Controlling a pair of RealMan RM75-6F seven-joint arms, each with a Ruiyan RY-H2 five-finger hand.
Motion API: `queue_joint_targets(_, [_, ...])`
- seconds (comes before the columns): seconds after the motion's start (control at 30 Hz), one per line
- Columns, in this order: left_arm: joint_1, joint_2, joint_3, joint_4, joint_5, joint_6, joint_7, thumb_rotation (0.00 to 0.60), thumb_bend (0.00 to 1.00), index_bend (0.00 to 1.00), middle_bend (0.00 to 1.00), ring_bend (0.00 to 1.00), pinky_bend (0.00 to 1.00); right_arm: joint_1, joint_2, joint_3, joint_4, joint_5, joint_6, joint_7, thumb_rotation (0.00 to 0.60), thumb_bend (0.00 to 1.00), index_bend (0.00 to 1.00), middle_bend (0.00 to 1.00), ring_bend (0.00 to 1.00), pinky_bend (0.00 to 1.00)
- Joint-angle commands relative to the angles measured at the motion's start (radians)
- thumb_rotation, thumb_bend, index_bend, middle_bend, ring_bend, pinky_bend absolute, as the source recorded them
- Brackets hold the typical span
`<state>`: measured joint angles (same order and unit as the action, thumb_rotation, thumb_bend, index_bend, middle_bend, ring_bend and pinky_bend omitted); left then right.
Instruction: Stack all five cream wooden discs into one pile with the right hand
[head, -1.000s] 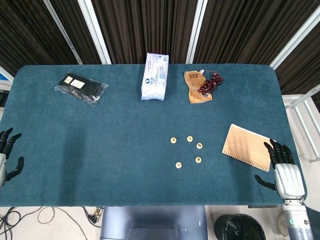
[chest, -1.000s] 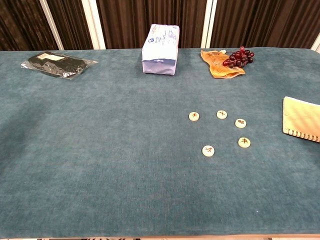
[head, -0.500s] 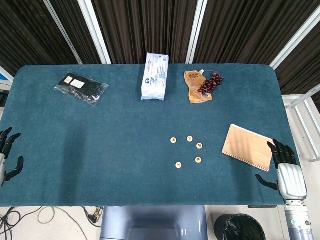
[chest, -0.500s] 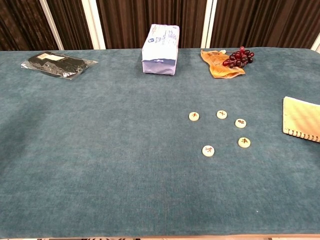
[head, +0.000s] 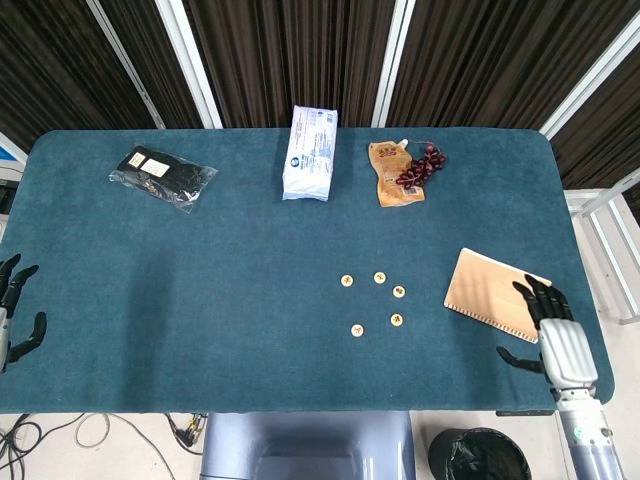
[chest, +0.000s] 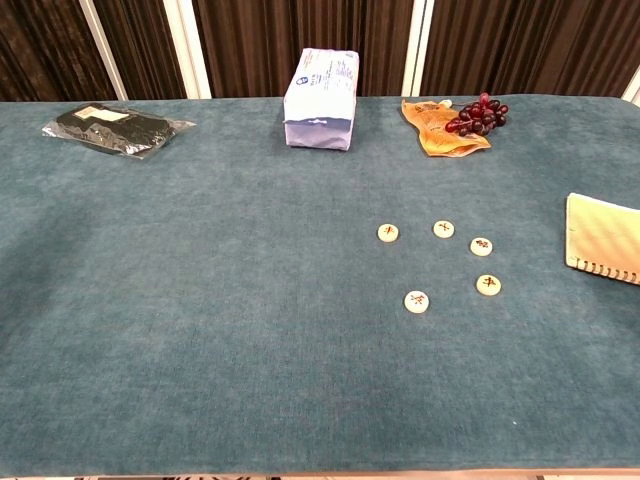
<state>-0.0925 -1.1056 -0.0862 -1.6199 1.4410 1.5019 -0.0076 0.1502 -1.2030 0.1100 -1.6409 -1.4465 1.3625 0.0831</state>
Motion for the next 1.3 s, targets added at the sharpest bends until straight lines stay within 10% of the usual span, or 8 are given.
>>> queue_joint_targets(0.03, [0.0, -0.001, 0.001, -0.001, 0.0, -0.001, 0.004, 0.6, 0.46, 0.15, 0.0, 0.0, 0.0, 0.09, 0.051, 0.056, -0.047, 0.064, -0.122, -0.053, 0.6, 0.25, 0.13, 0.0, 0.0, 0.0])
queue_joint_targets(0.57, [0.001, 0.0, -0.003, -0.015, -0.017, -0.008, 0.005, 0.6, 0.47, 0.15, 0.0, 0.0, 0.0, 0.455, -0.056, 0.172, -0.007, 0.473, -0.533, -0.307, 0.6, 0.25, 0.23, 0.0, 0.0, 0.0])
queue_joint_targets(1.3, [0.0, 0.005, -0.007, -0.018, -0.035, -0.024, -0.01, 0.6, 0.47, 0.15, 0.0, 0.0, 0.0, 0.675, -0.349, 0.156, 0.293, 0.759, -0.561, -0.445, 0.6, 0.27, 0.38, 0.0, 0.0, 0.0])
